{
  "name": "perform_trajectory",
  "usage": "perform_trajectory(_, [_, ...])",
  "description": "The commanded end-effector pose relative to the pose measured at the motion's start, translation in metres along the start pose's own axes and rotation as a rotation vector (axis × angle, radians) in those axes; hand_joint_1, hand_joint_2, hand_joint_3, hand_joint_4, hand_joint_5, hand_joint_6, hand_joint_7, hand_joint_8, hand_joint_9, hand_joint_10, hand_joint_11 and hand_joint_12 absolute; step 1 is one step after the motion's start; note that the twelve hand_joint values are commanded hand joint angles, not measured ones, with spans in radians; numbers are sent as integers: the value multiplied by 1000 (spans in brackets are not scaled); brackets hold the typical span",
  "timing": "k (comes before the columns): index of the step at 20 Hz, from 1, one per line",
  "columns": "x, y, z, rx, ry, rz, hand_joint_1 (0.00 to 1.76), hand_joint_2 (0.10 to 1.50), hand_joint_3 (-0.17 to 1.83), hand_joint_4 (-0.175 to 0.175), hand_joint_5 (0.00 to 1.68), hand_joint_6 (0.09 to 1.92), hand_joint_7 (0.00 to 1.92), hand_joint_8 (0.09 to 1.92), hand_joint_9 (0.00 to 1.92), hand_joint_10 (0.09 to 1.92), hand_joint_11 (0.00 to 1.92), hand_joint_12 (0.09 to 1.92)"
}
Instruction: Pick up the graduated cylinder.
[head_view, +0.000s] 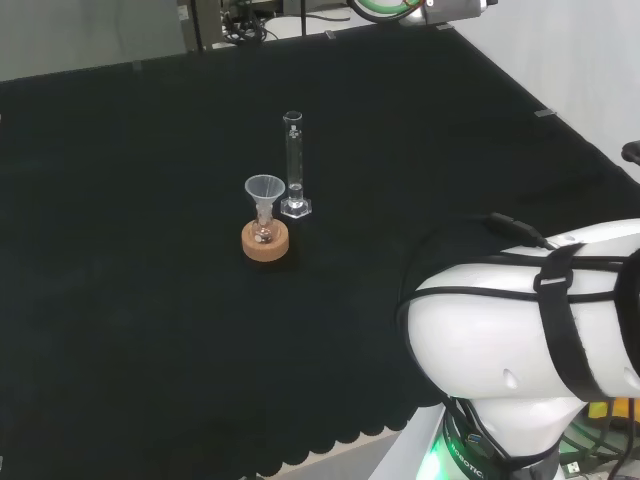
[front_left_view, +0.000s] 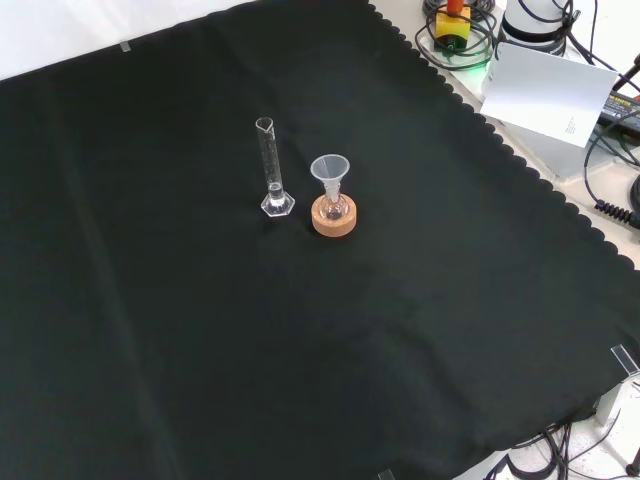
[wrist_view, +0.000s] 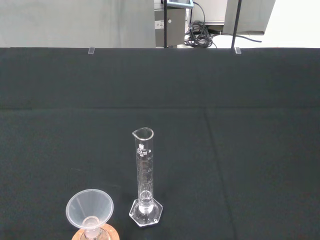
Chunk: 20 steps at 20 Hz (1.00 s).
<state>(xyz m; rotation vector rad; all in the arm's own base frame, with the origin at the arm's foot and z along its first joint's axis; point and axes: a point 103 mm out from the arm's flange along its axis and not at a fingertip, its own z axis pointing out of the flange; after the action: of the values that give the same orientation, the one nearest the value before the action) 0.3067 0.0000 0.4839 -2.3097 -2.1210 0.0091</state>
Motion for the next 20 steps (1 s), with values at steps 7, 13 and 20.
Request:
perform_trajectory(7, [-1, 3, 2, -5, -13, 4, 0, 1365, 59, -17, 208, 87, 0, 399, 443, 87, 89, 1363])
perform_trajectory(13, [-10, 11, 13, 10, -8, 25, 0, 1364, 59, -17, 212, 87, 0, 398, 441, 87, 88, 1363])
perform_trajectory(20, [-30, 19, 44, 36, 41, 70, 0, 1363, 59, -16, 214, 87, 4, 404, 448, 87, 86, 1365])
